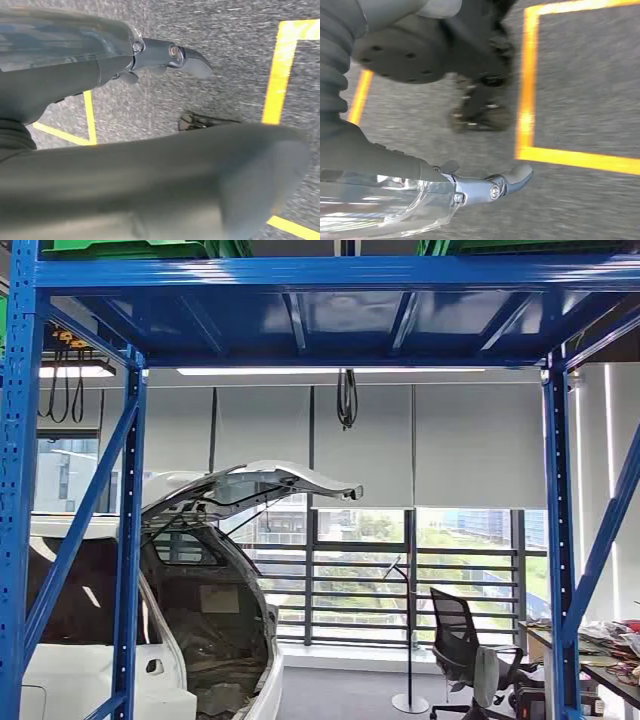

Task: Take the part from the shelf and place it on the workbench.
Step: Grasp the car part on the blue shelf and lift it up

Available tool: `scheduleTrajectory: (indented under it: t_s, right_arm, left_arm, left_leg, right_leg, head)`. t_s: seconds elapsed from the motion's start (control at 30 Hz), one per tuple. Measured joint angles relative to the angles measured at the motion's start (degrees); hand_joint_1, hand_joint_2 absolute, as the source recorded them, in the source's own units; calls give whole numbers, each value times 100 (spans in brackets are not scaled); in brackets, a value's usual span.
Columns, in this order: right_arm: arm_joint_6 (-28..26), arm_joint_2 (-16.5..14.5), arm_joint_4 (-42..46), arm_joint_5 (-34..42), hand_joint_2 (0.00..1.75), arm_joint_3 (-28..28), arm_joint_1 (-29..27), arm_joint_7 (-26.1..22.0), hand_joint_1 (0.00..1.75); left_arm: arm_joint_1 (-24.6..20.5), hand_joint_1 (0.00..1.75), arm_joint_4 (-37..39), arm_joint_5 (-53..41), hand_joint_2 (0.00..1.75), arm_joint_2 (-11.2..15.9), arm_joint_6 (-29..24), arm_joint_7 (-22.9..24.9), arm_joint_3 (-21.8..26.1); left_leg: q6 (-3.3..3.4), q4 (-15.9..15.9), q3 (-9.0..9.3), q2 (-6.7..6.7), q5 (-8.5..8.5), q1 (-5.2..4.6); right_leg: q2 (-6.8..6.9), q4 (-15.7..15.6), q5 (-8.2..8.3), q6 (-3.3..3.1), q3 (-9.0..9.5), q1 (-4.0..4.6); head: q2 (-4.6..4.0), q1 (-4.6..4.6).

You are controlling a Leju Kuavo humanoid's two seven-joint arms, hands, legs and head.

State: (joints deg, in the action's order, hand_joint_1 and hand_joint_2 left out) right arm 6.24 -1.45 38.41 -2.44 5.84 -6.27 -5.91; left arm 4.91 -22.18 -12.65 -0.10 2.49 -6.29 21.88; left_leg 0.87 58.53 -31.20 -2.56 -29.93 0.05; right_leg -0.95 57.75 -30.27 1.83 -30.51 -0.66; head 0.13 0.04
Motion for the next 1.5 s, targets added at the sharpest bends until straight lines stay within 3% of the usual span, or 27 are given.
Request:
scheduleTrajectory:
  t_s: [0.13,0.17,0.27,0.3,0.7,0.87,0.93,1.0,1.03,1.07,1.1,1.2,1.27,1.4,1.43,1.5]
  right_arm:
    - [70,0,471,11,175,9,48,-103,0]
    - [95,2,630,20,175,9,73,-130,0]
    - [169,9,1099,56,44,8,155,-199,0]
    - [194,13,1253,70,0,7,182,-224,0]
    - [570,269,3131,276,0,-179,838,-565,0]
    - [716,436,3894,364,0,-379,1282,-691,0]
    - [783,517,4195,402,0,-467,1473,-735,0]
    - [843,595,4455,439,0,-554,1636,-771,0]
    - [872,635,4587,459,0,-600,1704,-788,0]
    - [903,677,4721,477,0,-647,1768,-805,0]
    - [932,721,4861,494,0,-696,1841,-824,0]
    - [1028,854,5279,548,0,-847,2119,-890,0]
    - [1091,939,5553,583,0,-955,2307,-935,0]
    - [1210,1129,6118,660,0,-1180,2601,-1034,0]
    - [1239,1180,6261,678,0,-1237,2688,-1062,0]
    - [1303,1280,6530,717,0,-1347,2833,-1116,0]
  left_arm:
    - [-67,0,40,-271,175,-18,39,-117,371]
    - [-89,0,54,-360,131,-22,52,-155,497]
    - [-152,0,98,-619,0,-34,90,-263,872]
    - [-172,0,114,-706,0,-40,103,-299,992]
    - [-427,0,309,-1773,0,-133,212,-622,2341]
    - [-542,0,370,-2189,0,-168,230,-699,2848]
    - [-584,0,390,-2358,0,-194,237,-730,3032]
    - [-618,0,410,-2518,0,-218,244,-762,3216]
    - [-633,0,425,-2600,0,-230,249,-779,3313]
    - [-649,0,440,-2685,0,-245,258,-797,3412]
    - [-669,0,459,-2772,0,-261,270,-815,3510]
    - [-733,0,509,-3027,0,-315,301,-874,3814]
    - [-773,0,541,-3199,0,-340,308,-916,4017]
    - [-847,0,616,-3554,0,-398,328,-997,4422]
    - [-872,0,636,-3644,0,-412,335,-1018,4524]
    - [-918,0,672,-3831,0,-435,345,-1059,4725]
  left_leg:
    - [0,0,0,0,0,0]
    - [0,0,1,0,0,-1]
    - [1,1,2,-1,1,-1]
    - [1,1,2,-1,2,-1]
    - [2,3,0,0,3,-1]
    - [89,-46,9,27,64,2]
    - [128,-142,44,76,120,43]
    - [134,-158,47,118,129,51]
    - [131,-157,47,136,126,55]
    - [123,-154,50,150,120,62]
    - [108,-148,55,162,110,74]
    - [2,-98,77,192,41,108]
    - [-75,-60,53,209,9,95]
    - [-158,27,-5,255,-90,117]
    - [-172,230,-95,257,-222,123]
    - [-178,967,-441,255,-582,123]
  right_leg:
    - [0,0,1,1,0,0]
    - [-1,0,1,1,0,0]
    - [0,0,3,2,0,0]
    - [0,0,3,2,0,0]
    - [0,0,9,2,0,-1]
    - [5,-14,22,72,-19,-21]
    - [20,269,-163,97,-152,-12]
    - [31,978,-483,128,-506,-31]
    - [33,1328,-580,148,-693,-47]
    - [38,1528,-577,172,-815,-62]
    - [50,1505,-460,196,-835,-76]
    - [146,512,172,252,-456,-98]
    - [186,114,275,180,-313,-79]
    - [130,59,243,-16,-328,-60]
    - [123,49,248,-57,-326,-63]
    - [112,45,245,-108,-325,-52]
  head:
    - [0,0]
    - [0,0]
    - [0,0]
    - [0,0]
    - [0,0]
    - [0,1]
    - [0,0]
    - [0,0]
    - [0,0]
    - [0,0]
    - [0,0]
    - [0,-1]
    - [0,1]
    - [0,2]
    - [0,2]
    - [0,2]
